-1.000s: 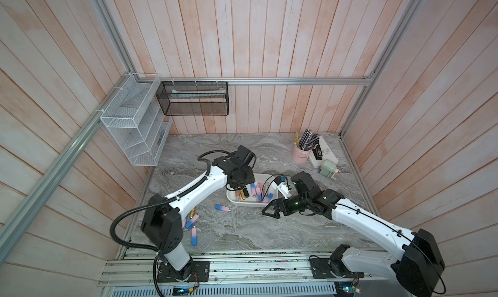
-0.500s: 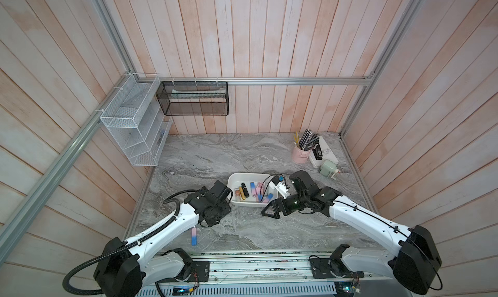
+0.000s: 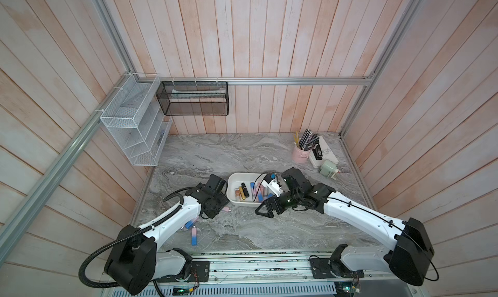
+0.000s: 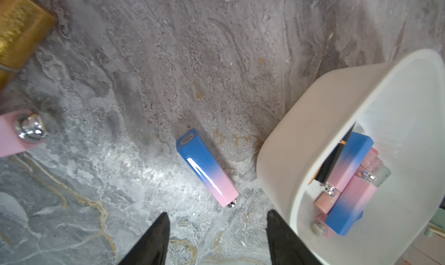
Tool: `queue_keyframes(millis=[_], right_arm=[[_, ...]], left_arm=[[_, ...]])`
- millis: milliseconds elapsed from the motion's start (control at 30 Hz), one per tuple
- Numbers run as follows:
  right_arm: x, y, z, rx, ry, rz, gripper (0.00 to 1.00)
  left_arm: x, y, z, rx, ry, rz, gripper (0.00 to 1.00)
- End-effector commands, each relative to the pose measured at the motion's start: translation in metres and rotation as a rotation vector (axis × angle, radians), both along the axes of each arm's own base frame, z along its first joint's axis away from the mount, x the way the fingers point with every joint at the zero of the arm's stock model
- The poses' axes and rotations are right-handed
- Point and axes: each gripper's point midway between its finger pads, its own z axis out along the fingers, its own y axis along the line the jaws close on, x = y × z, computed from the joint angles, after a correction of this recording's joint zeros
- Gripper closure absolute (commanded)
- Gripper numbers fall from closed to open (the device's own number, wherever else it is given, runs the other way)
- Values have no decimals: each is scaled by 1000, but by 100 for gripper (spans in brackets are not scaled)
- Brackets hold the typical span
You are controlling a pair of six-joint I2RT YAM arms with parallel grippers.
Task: Put the lipstick into the storage box
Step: Pick up the lipstick at the center of the board.
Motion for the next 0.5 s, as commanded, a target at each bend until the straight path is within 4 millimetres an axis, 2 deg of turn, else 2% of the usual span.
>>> queue_keyframes(millis=[0,233,467], right_arm=[[13,11,7,3,-60,19,2],[27,27,10,7,-76,42,2],[37,33,9,6,-68,48,2]], left_arm=[[1,-2,-10,-10,14,-28,34],[6,-9,-24,-24,46,-49,34],[9,-13,-38,-27,78,-65,34]])
